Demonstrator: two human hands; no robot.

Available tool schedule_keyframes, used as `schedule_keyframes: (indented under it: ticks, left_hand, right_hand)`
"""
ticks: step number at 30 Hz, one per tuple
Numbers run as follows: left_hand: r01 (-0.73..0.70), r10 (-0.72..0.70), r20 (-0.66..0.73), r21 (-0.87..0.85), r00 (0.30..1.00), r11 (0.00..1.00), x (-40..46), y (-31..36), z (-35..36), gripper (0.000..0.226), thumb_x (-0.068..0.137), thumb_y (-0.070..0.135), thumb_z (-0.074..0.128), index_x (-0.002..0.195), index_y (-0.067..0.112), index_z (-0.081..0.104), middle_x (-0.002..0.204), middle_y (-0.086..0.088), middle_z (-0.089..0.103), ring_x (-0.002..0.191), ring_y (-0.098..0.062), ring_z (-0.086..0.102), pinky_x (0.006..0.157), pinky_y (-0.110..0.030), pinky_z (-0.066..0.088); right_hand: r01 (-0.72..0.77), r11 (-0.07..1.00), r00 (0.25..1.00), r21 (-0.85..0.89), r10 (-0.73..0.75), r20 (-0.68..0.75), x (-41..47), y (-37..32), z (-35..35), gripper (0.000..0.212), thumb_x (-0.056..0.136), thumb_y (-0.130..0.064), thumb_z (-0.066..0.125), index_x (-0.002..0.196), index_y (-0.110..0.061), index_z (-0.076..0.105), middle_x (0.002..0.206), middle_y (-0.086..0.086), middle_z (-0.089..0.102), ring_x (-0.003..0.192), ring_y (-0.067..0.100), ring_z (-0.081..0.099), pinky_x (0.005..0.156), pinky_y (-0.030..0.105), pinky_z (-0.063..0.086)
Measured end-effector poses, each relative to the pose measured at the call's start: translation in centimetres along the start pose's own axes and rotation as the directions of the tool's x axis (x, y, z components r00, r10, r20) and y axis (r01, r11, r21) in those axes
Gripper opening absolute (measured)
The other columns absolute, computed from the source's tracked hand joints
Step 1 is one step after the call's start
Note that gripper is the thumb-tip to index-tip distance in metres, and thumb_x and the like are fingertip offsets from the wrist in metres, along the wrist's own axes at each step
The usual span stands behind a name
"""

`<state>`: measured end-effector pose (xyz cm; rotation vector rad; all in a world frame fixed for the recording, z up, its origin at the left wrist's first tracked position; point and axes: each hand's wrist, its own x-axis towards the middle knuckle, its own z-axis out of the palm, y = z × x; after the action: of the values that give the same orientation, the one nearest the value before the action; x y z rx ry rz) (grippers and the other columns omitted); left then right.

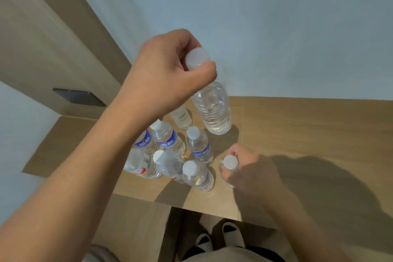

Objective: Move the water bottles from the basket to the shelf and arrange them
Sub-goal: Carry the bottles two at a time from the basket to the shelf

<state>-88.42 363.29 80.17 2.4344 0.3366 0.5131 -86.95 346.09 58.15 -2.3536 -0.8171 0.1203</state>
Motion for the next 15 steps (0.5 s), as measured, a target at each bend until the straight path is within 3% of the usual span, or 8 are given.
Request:
schedule_keyframes:
  ticks: [2, 8, 15]
  left_hand:
    - [0.006, -0.010, 0.057, 0.073, 0.998, 0.997, 1.1, -0.8, 2.1, 0.018, 0.075, 0.034, 0.067, 0.081, 0.018, 0.062, 0.065, 0.006, 0.061, 0.057, -0.008, 0.052, 0.056, -0.030, 0.045]
    - [-0.038, -0.062, 0.309, 0.307, 0.949, 0.951, 2.6, -4.9, 9.0, 0.029, 0.080, 0.041, 0.063, 0.093, 0.016, 0.059, 0.081, 0.002, 0.063, 0.078, -0.020, 0.059, 0.065, -0.035, 0.049]
    - [-0.116, -0.115, 0.430, 0.475, 0.896, 0.872, 2.6, -8.3, 13.3, 0.034, 0.082, 0.045, 0.057, 0.097, 0.015, 0.058, 0.085, -0.002, 0.062, 0.076, -0.025, 0.059, 0.064, -0.037, 0.051]
  right_hand:
    - [0.067, 0.998, 0.998, -0.003, -0.067, -0.009, 0.0, 0.0, 0.3, 0.021, 0.067, -0.030, 0.072, 0.078, -0.021, 0.056, 0.059, -0.007, 0.053, 0.050, 0.018, 0.051, 0.045, 0.025, 0.037]
    - [0.011, 0.996, 0.990, 0.083, -0.023, 0.141, 0.2, 0.8, 0.3, 0.022, 0.079, -0.036, 0.066, 0.092, -0.027, 0.052, 0.075, -0.007, 0.058, 0.065, 0.012, 0.055, 0.057, 0.028, 0.046]
    - [-0.010, 0.988, 0.989, 0.157, -0.013, 0.144, 0.3, 0.9, 0.5, 0.025, 0.079, -0.037, 0.067, 0.095, -0.026, 0.051, 0.078, -0.005, 0.058, 0.067, 0.017, 0.054, 0.060, 0.033, 0.047]
